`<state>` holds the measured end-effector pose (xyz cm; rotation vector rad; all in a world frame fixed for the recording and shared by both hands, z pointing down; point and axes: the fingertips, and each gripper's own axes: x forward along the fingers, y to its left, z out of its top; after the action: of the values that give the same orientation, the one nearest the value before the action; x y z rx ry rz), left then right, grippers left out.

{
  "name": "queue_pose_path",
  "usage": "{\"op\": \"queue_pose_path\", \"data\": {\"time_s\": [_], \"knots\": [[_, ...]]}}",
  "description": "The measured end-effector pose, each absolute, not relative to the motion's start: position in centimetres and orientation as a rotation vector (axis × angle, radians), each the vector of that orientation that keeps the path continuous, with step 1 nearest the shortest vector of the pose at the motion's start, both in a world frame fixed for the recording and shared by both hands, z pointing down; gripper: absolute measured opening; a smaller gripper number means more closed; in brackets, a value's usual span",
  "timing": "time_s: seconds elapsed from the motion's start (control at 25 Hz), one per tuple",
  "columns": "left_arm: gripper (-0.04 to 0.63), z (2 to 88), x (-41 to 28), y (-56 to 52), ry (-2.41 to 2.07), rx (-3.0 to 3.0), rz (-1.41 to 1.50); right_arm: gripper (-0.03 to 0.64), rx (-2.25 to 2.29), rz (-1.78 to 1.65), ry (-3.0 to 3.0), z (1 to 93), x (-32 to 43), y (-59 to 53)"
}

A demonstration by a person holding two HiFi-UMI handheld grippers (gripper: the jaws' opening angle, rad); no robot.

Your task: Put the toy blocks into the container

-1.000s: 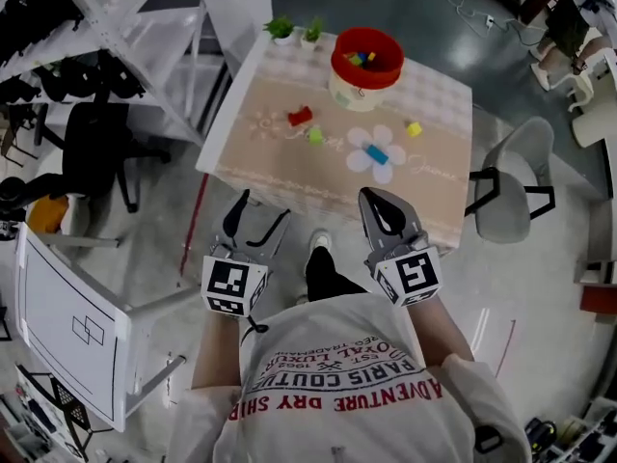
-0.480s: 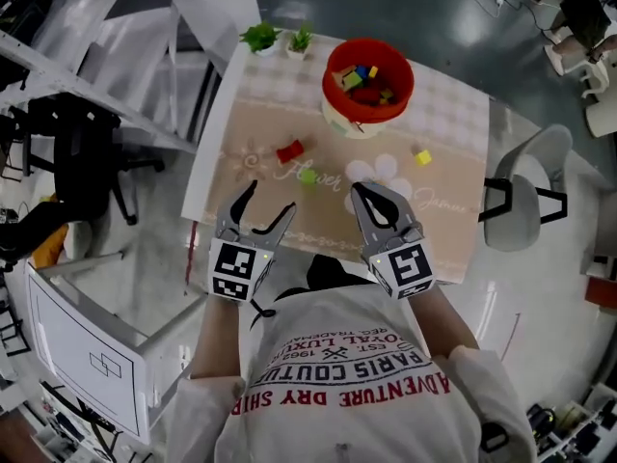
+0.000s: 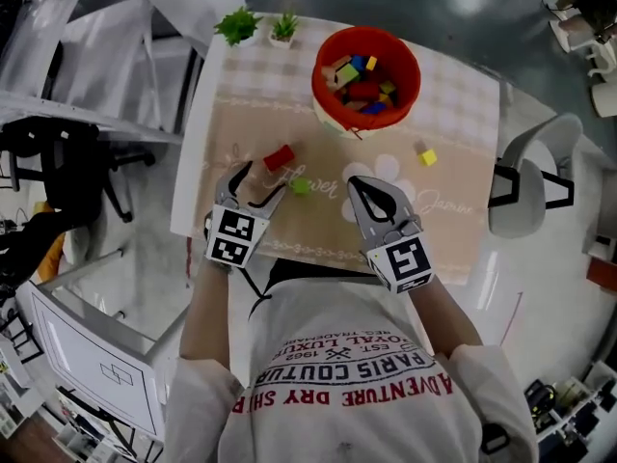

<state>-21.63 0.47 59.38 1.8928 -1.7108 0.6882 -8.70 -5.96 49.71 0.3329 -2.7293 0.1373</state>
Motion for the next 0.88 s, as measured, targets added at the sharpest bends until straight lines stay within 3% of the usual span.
{"op": "queue_pose_path", "data": {"time_s": [0.24,0.32,0.48,0.76,0.88], "knots": [[0.316,63.8,-22.3,-1.0,-1.533,1.928,0.805,0.002,0.347,0.169,-2.685,51.0,-9.0,-6.0],[0.27,64.4,-22.2,-1.7,-1.496,1.955,0.839,0.002,0.361,0.171,-2.673,51.2,-9.2,-6.3],[0.264,64.9,-22.3,-2.5,-1.447,1.969,0.84,0.002,0.372,0.189,-2.651,51.5,-10.5,-6.3],[0.161,65.3,-21.9,-2.6,-1.359,2.035,0.841,0.002,0.4,0.211,-2.637,51.6,-12.2,-5.7],[0.16,65.2,-21.9,-2.5,-1.332,2.052,0.864,0.002,0.427,0.215,-2.626,51.6,-12.3,-5.5]]}}
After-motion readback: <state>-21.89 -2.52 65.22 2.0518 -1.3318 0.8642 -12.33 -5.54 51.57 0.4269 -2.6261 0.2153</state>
